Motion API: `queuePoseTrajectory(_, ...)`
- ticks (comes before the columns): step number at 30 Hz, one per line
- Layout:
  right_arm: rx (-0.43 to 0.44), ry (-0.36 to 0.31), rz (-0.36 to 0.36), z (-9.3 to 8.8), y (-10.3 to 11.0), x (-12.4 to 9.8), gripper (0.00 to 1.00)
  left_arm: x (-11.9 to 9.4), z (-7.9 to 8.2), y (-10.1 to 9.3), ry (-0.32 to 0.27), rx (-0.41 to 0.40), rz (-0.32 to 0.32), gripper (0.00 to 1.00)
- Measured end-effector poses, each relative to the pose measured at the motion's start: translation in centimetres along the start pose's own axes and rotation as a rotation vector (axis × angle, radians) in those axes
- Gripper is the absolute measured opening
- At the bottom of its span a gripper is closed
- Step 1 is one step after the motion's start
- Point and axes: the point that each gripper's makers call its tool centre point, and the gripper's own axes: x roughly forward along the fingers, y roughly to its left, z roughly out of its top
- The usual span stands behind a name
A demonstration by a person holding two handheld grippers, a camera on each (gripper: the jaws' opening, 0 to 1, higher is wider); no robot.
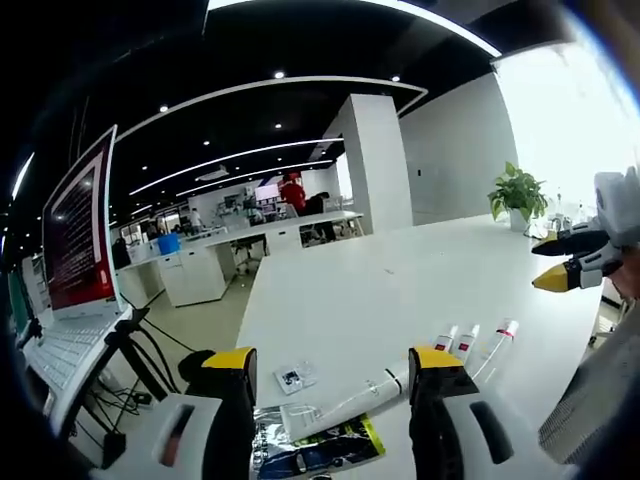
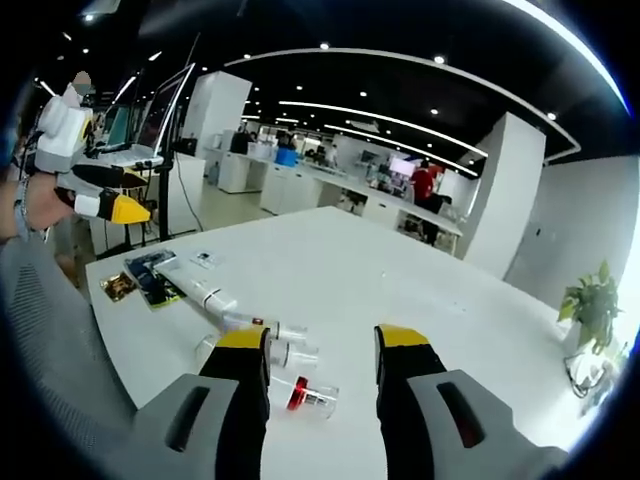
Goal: Arrange the skincare products in the storage area until every visible bottle or jar stands upright without overlapping.
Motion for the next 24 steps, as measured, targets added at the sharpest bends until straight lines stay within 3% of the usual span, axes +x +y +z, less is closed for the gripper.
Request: queuePoseTrajectory(24, 0.004, -0.003, 0.015, 0.2, 0.3, -0.2, 0.38, 0.4, -1.0, -1.0, 0.052, -0.007, -0.055, 0.62)
